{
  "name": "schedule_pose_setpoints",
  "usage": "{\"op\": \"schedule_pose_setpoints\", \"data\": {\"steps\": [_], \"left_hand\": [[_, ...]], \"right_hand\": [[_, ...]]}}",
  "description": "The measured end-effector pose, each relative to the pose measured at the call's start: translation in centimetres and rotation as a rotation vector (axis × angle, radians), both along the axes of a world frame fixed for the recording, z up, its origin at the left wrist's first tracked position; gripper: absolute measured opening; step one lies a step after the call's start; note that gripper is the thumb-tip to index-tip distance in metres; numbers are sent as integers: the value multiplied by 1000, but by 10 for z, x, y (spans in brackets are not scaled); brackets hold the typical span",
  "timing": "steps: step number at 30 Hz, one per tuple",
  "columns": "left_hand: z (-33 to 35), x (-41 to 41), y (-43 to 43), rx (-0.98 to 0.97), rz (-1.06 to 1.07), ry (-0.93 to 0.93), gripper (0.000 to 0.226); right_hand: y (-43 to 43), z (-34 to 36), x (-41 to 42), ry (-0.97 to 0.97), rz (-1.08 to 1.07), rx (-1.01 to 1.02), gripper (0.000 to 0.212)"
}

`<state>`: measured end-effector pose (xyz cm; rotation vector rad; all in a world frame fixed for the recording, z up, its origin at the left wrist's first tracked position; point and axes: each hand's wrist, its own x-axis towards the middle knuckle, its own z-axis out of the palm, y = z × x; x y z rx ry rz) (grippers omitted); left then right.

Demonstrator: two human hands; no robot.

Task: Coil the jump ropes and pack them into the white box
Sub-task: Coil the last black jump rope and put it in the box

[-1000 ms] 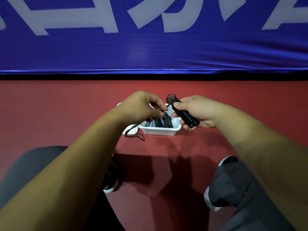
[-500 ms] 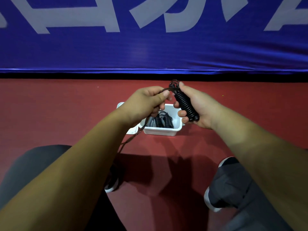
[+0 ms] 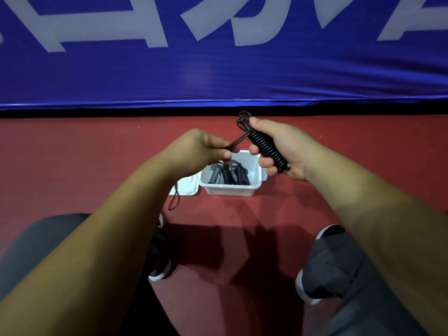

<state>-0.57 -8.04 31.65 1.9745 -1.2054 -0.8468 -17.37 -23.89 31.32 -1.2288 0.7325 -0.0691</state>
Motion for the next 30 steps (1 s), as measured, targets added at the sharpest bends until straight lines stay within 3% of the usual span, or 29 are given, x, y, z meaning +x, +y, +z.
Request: {"op": "schedule_pose_setpoints", "data": {"steps": [8,15,21,27,30], "left_hand": [[-10,-3,-1,191,-27,-36,16],[-7,-1,-3,208,54,-121,16],[16,-8,-3,72,54,-44,13],[17,-14,-4,-4,37,-129,8],[19,-14,-4,-51,58,-166,12]], "right_hand": [[15,8,-3,57,293,59,41],[20,18,-7,154,550,223,47],[18,21,-13,237,705,349,51],[19,10,-11,328,794,263,73],[21,5,-8,392,746,160,50]]}}
